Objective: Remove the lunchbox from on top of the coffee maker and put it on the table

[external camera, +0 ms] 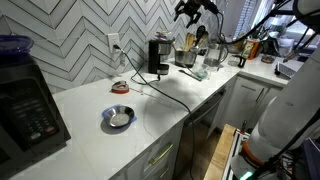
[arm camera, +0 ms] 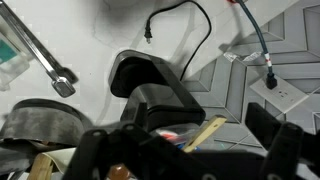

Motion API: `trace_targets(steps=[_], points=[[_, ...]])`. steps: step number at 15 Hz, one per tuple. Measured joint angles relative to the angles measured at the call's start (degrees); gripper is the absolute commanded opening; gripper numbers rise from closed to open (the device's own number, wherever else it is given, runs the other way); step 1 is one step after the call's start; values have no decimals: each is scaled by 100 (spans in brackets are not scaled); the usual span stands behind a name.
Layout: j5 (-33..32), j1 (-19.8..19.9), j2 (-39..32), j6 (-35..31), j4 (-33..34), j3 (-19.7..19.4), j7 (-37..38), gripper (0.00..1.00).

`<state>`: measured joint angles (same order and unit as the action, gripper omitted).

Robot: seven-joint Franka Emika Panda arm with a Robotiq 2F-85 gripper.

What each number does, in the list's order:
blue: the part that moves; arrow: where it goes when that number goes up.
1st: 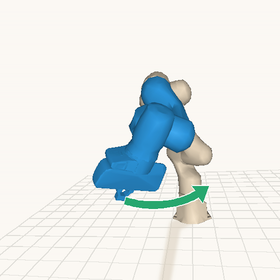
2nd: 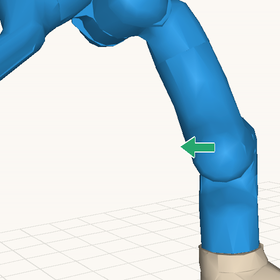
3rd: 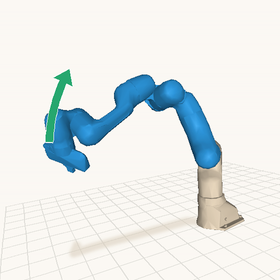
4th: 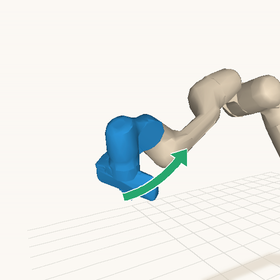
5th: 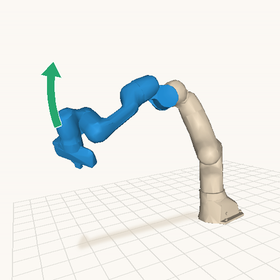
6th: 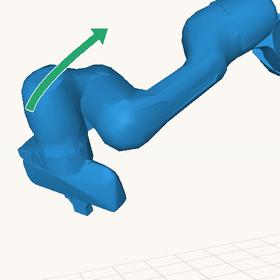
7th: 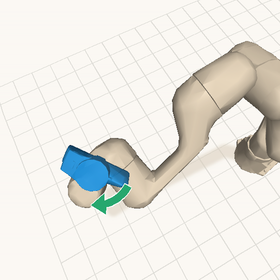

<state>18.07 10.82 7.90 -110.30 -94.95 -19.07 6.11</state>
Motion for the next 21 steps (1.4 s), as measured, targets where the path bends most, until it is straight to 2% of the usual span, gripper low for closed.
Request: trace_targets(steps=[2, 5, 10, 15, 21], points=[[8, 19, -17, 0, 21, 23, 12, 100], [-97, 186, -199, 116, 263, 5, 533, 100], [-309, 678, -1076, 964, 1173, -212, 1137, 100], [40, 939, -2046, 1405, 2190, -227, 1663, 100], [71, 930, -2030, 1304, 2192, -219, 1670, 100]])
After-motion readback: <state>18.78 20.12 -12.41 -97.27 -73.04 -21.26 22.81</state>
